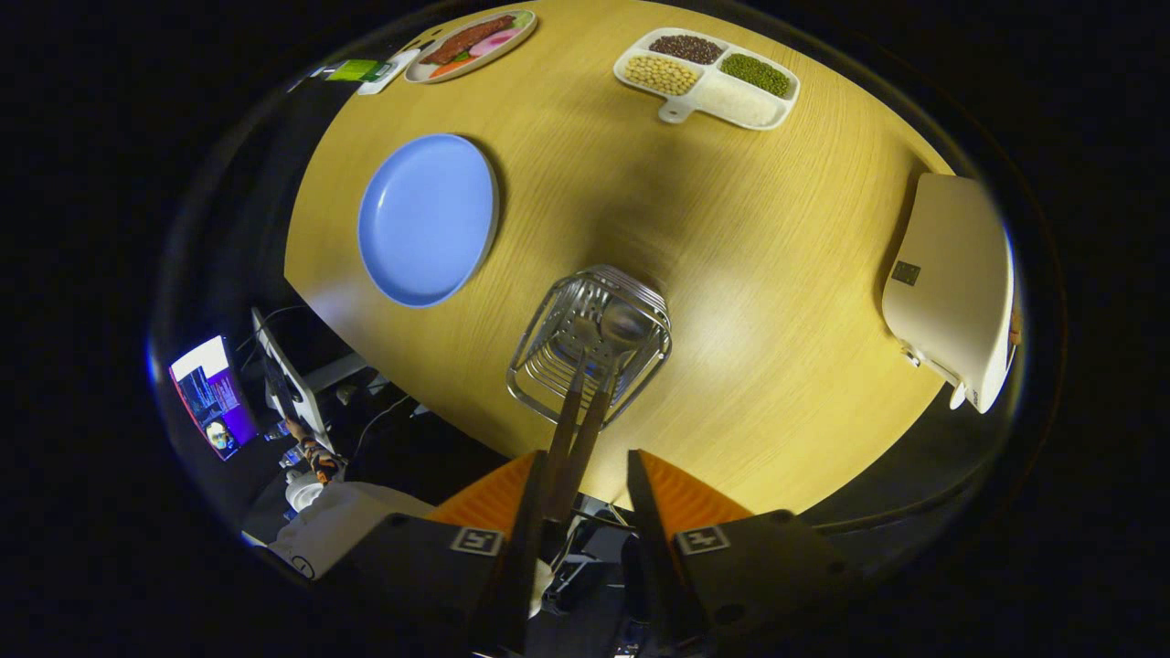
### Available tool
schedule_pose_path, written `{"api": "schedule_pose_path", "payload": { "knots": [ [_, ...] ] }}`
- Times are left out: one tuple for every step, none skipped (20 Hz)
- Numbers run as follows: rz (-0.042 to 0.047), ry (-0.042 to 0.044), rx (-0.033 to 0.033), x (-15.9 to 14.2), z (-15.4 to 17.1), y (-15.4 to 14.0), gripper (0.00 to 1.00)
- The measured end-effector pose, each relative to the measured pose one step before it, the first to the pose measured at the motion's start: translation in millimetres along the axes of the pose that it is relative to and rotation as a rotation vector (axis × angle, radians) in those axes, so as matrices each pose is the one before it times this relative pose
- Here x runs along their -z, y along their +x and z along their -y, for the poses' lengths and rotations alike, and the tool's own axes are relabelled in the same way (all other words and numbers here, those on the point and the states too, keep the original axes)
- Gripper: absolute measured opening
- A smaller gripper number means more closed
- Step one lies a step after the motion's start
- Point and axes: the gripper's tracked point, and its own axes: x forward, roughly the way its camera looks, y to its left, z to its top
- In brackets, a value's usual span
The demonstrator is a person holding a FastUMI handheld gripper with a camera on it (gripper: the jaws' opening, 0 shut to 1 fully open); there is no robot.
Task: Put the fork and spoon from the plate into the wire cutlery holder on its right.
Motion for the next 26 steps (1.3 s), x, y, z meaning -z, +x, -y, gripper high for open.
{"api": "schedule_pose_path", "payload": {
  "knots": [
    [0.04227, 0.00828, -0.01772, -3.18, -4.29, -5.68, 0.78],
    [0.04505, 0.00996, -0.0207, -4.58, -6.44, -4.98, 0.88],
    [0.05229, 0.00628, -0.00815, -3.49, -3.19, -7.11, 1.0],
    [0.05526, 0.00534, -0.00941, -4.33, -4.74, -7.59, 0.98],
    [0.06286, 0.00337, 0.00177, -4.82, -4.0, -6.59, 1.0],
    [0.06881, 0.00108, -0.01222, -5.39, -6.7, -6.92, 0.99],
    [0.08214, -0.00324, -0.00766, -6.2, -8.88, -8.11, 0.99],
    [0.08083, -0.01081, -0.01159, -6.11, -9.0, -7.82, 0.99],
    [0.07669, -0.00297, -0.00957, -4.49, -10.02, -6.36, 0.99],
    [0.09593, 0.00018, -0.00038, -7.73, -9.92, -6.29, 0.99],
    [0.08962, -0.00779, 0.00773, -6.6, -7.33, -6.02, 0.99],
    [0.0941, -0.00397, 0.02631, -8.21, -4.64, -8.1, 0.99],
    [0.08669, 0.00989, 0.0316, -5.97, 0.13, -6.58, 0.99],
    [0.07041, 0.01752, 0.0334, -5.44, 0.13, -5.38, 0.99],
    [0.07227, 0.02357, 0.04398, -6.94, 1.46, -5.64, 0.99],
    [0.07257, 0.01621, 0.03469, -9.0, 0.46, -9.55, 1.0],
    [0.06707, 0.0172, 0.02711, -7.74, -0.36, -11.37, 0.99],
    [0.06516, 0.01126, 0.01961, -9.12, -1.38, -10.23, 0.99],
    [0.06238, 0.00647, 0.01751, -9.66, -0.4, -7.73, 0.99],
    [0.06034, 0.00563, 0.02121, -11.98, 0.97, -9.65, 0.99],
    [0.05817, -0.00001, 0.01424, -13.54, -1.24, -8.56, 0.99],
    [0.06261, -0.00485, 0.01273, -15.38, 0.77, -8.11, 0.99],
    [0.06424, -0.01165, 0.00017, -17.48, 1.19, -6.14, 0.99],
    [0.03917, -0.01617, -0.00145, -9.14, 2.39, -1.52, 0.99],
    [0.03101, -0.01129, 0.0029, -5.18, 5.18, -2.17, 0.99],
    [0.01412, -0.0074, -0.00547, -3.78, 4.28, 0.59, 0.99]
  ]
}}
